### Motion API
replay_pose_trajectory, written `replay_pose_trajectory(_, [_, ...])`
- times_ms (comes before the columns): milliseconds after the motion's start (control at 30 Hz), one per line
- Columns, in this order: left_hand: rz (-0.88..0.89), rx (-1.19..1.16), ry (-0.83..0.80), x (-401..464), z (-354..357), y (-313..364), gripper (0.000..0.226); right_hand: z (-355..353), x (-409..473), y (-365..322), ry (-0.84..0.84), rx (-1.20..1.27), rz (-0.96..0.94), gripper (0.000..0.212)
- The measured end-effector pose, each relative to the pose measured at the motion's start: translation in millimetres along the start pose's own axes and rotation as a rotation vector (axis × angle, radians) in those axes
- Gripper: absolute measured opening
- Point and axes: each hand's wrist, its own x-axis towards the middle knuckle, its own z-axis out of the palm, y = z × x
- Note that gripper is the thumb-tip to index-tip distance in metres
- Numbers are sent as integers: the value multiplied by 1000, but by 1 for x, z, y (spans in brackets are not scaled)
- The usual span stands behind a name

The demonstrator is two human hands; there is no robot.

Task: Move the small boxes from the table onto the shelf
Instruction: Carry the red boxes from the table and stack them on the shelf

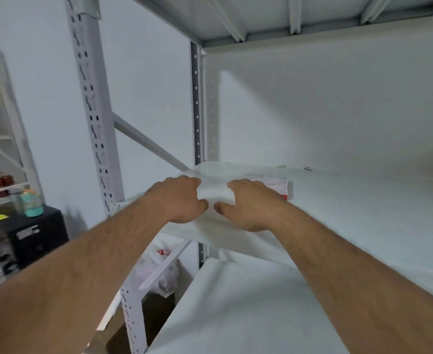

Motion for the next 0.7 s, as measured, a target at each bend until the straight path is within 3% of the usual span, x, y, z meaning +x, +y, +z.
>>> replay_pose_trajectory(400, [-356, 104, 54, -157, -1, -22, 65, 12, -85, -71, -4, 97, -415, 58])
replay_pose_trajectory(700, [-565, 110, 70, -302, 31, -48, 51, 63, -167, -156, -189, 169, -617, 56])
